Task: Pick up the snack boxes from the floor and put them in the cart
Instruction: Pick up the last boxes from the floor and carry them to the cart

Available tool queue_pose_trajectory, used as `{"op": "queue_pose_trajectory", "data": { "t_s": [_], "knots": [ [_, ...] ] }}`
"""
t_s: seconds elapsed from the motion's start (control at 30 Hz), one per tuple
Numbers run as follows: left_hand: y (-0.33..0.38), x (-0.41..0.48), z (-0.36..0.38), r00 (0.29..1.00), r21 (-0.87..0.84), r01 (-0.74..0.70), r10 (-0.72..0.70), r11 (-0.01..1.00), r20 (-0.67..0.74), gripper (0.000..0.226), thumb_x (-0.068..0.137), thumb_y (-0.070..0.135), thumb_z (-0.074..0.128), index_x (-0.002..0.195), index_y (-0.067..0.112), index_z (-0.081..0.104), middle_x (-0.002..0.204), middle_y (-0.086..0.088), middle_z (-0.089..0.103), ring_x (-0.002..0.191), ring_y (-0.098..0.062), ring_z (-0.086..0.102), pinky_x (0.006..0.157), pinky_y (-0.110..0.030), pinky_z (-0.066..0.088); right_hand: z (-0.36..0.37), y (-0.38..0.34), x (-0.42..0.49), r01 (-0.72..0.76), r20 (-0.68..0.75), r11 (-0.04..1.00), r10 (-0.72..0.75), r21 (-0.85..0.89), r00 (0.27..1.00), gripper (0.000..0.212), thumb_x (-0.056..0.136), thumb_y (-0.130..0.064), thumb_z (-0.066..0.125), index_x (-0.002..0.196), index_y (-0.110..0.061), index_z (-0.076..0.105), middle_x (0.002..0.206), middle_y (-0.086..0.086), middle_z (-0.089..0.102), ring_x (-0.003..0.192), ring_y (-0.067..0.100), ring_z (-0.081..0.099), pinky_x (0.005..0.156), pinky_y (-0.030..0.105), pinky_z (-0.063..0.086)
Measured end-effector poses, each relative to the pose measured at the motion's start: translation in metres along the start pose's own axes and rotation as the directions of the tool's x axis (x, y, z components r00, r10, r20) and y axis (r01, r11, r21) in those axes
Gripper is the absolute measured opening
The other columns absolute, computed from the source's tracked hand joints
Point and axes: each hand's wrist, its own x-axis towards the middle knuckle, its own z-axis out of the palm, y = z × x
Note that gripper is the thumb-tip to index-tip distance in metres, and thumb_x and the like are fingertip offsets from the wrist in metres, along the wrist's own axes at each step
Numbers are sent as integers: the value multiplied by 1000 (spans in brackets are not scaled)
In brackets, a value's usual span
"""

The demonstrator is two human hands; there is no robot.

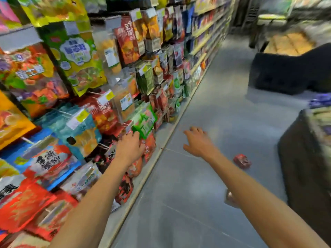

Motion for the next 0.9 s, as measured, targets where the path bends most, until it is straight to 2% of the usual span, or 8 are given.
{"op": "queue_pose_trajectory", "data": {
  "t_s": [0.13,0.23,0.4,0.63,0.73,0.9],
  "knots": [
    [39,43,18,993,21,-104,103,994,55,44,92,36,53,126,8,50,114,-17,59,107,-37,56,83,-46,50,11,51,3,-140,27,990,140,17,990,62,90,-38,61,144,-15,43,144,14,43,135,34,38,108,46,36],
    [73,74,31,980,0,-173,173,985,94,39,89,32,54,120,8,51,110,-18,60,104,-38,57,79,-43,49,21,89,3,-233,54,972,231,37,971,62,91,-37,61,145,-16,42,146,13,41,136,34,36,109,46,35],
    [146,134,48,941,-21,-327,328,945,87,46,90,37,56,127,10,53,120,-15,62,112,-36,58,85,-43,51,33,166,10,-362,70,930,358,55,931,64,90,-38,62,146,-15,41,145,12,42,135,34,39,108,44,37],
    [251,221,61,899,-3,-413,408,911,162,51,92,37,56,136,13,46,131,-15,55,121,-35,52,92,-42,46,30,271,52,-439,100,895,432,75,897,66,92,-37,60,149,-14,37,149,13,39,137,33,37,109,44,35],
    [296,257,65,887,-12,-438,435,899,154,52,92,35,56,138,13,46,131,-15,56,123,-34,51,95,-42,47,26,317,73,-455,129,887,445,71,886,66,92,-34,59,151,-15,35,150,13,38,138,33,36,109,44,35],
    [364,301,86,872,-46,-459,460,887,168,52,91,34,54,138,14,47,134,-13,56,123,-34,51,98,-42,45,26,383,91,-485,126,872,476,64,871,64,89,-33,61,147,-15,40,145,11,43,135,32,39,106,42,37]
  ]
}}
